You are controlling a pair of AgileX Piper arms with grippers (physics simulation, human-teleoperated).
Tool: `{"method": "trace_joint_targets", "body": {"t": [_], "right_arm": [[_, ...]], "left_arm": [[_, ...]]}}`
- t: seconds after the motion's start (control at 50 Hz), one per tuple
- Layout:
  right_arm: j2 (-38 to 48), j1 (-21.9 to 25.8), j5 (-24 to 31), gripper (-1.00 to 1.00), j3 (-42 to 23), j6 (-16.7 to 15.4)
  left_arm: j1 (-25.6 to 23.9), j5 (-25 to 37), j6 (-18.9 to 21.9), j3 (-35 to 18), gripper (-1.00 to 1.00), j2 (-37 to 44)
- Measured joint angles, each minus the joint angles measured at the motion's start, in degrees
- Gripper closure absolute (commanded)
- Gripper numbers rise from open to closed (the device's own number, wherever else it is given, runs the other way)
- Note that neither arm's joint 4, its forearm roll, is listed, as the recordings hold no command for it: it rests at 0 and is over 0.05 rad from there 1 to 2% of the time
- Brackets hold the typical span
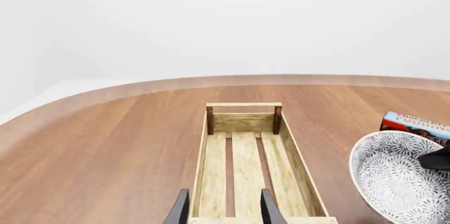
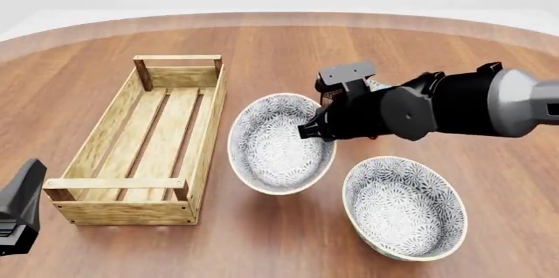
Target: Stack the left bowl on the right bowl and place them in the tray.
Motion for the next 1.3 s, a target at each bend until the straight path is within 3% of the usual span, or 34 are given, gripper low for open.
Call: {"method": "trace_joint_targets", "body": {"t": [0.38, 0.62, 0.96, 1.3], "right_arm": [[-6.96, -1.51, 3.99, 1.00, -2.82, -1.63], [-11.92, -2.70, 6.06, 1.00, -1.27, -1.63], [-23.26, -5.78, 8.73, 1.00, 5.30, 0.31], [-33.07, -8.77, 6.54, 1.00, 16.10, 3.66]], "left_arm": [[0.00, 0.00, 0.00, 0.00, -1.00, 0.00], [0.00, 0.00, 0.00, 0.00, -1.00, 0.00], [0.00, 0.00, 0.00, 0.00, -1.00, 0.00], [0.00, 0.00, 0.00, 0.00, -1.00, 0.00]]}}
